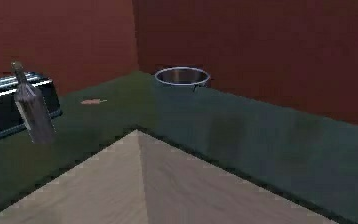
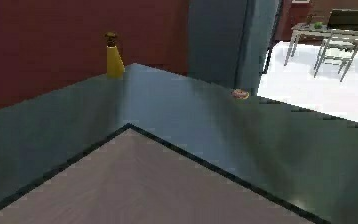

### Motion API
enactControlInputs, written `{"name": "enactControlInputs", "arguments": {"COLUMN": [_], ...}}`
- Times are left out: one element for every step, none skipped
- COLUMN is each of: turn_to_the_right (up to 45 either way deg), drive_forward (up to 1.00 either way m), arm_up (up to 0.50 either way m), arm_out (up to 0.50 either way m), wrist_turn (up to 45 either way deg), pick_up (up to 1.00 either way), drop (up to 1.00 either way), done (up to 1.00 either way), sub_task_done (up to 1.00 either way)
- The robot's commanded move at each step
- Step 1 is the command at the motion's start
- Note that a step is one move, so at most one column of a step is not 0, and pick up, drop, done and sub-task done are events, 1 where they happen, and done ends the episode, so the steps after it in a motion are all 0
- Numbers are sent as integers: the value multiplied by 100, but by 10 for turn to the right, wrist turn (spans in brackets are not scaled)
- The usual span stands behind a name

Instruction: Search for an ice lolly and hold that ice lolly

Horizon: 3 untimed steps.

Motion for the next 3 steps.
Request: {"name": "enactControlInputs", "arguments": {"turn_to_the_right": [0,-450,-450], "drive_forward": [35,0,0], "arm_up": [0,0,0], "arm_out": [0,0,0], "wrist_turn": [0,0,0], "pick_up": [0,0,0], "drop": [0,0,0], "done": [0,0,0], "sub_task_done": [0,0,0]}}
